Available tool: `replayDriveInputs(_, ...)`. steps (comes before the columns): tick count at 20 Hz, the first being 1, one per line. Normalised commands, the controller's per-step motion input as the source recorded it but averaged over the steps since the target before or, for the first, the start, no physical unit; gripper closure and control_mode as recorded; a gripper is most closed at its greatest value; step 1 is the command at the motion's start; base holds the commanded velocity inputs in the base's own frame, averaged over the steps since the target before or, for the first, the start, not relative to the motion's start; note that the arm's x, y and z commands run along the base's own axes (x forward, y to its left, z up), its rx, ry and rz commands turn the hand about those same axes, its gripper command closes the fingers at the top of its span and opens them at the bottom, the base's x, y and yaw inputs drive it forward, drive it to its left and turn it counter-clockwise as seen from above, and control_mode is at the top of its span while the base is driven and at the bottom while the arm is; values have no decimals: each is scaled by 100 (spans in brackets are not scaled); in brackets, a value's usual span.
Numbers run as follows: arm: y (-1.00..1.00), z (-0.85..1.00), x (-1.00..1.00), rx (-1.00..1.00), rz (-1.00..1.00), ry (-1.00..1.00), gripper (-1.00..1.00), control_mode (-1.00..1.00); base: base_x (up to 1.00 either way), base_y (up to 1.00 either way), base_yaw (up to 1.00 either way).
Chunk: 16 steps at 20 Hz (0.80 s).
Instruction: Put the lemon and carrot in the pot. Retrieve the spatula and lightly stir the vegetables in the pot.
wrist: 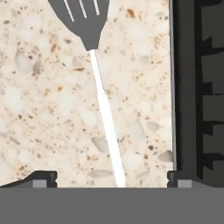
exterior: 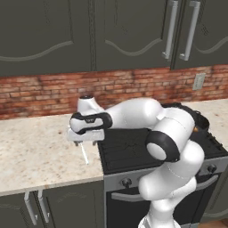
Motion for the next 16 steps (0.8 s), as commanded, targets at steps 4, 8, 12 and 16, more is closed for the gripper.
replayDriveInputs(4, 0, -33, 0, -3, 0, 0, -100, -100, 0, 0, 0)
replayDriveInputs(8, 2, -22, 0, -12, 2, 0, -100, -100, 0, 0, 0)
replayDriveInputs(12, 0, -42, 0, -4, 0, 2, -100, -100, 0, 0, 0)
replayDriveInputs(16, 5, -28, 0, 0, 0, 3, -100, -100, 0, 0, 0)
